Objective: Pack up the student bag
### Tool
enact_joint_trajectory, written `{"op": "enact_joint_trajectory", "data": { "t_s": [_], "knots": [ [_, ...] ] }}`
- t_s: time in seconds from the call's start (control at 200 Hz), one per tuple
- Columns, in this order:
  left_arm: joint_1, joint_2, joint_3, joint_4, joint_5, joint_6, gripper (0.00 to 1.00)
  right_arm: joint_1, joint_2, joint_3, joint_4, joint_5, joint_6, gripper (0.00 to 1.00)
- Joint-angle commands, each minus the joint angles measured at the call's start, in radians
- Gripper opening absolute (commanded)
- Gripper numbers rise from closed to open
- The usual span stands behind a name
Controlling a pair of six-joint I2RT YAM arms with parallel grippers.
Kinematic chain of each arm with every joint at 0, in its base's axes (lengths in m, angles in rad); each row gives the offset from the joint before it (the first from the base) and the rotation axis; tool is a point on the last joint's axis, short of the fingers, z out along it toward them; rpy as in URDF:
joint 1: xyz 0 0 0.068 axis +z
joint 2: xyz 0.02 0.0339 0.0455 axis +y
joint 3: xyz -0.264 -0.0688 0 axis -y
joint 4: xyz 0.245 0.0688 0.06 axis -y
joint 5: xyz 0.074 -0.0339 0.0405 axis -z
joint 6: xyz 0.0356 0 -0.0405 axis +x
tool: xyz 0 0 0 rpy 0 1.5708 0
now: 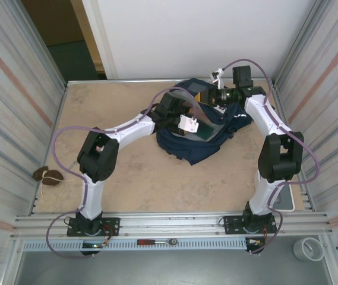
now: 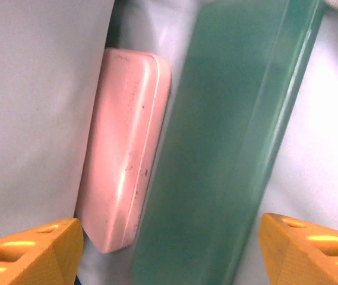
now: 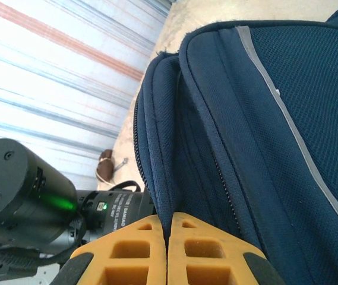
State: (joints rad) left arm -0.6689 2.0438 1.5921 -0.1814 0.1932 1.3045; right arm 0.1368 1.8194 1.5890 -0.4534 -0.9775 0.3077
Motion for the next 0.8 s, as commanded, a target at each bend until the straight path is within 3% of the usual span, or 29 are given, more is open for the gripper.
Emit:
{"op": "enact_joint_trajectory", "data": {
  "t_s": [0.0,0.351,0.491,0.676,0.797],
  "knots": [
    [0.008,-0.028,-0.003,0.001,0.016,0.007,0.77,-0.002,-0.032,-0.018,0.035,-0.045,0.021,0.0],
    [0.008,-0.095,-0.071,-0.017,0.057,-0.062,0.77,-0.001,-0.031,-0.036,0.048,-0.028,0.029,0.0],
    [0.007,-0.19,-0.162,0.013,0.112,-0.166,0.76,-0.002,-0.026,-0.043,0.056,-0.02,0.031,0.0],
    [0.012,-0.399,-0.362,0.21,0.147,-0.495,0.77,-0.002,-0.05,-0.077,0.048,0.008,0.021,0.0],
    [0.032,-0.503,-0.518,0.369,0.111,-0.859,0.79,0.003,-0.093,-0.151,0.059,0.043,0.015,0.03]
  ]
}}
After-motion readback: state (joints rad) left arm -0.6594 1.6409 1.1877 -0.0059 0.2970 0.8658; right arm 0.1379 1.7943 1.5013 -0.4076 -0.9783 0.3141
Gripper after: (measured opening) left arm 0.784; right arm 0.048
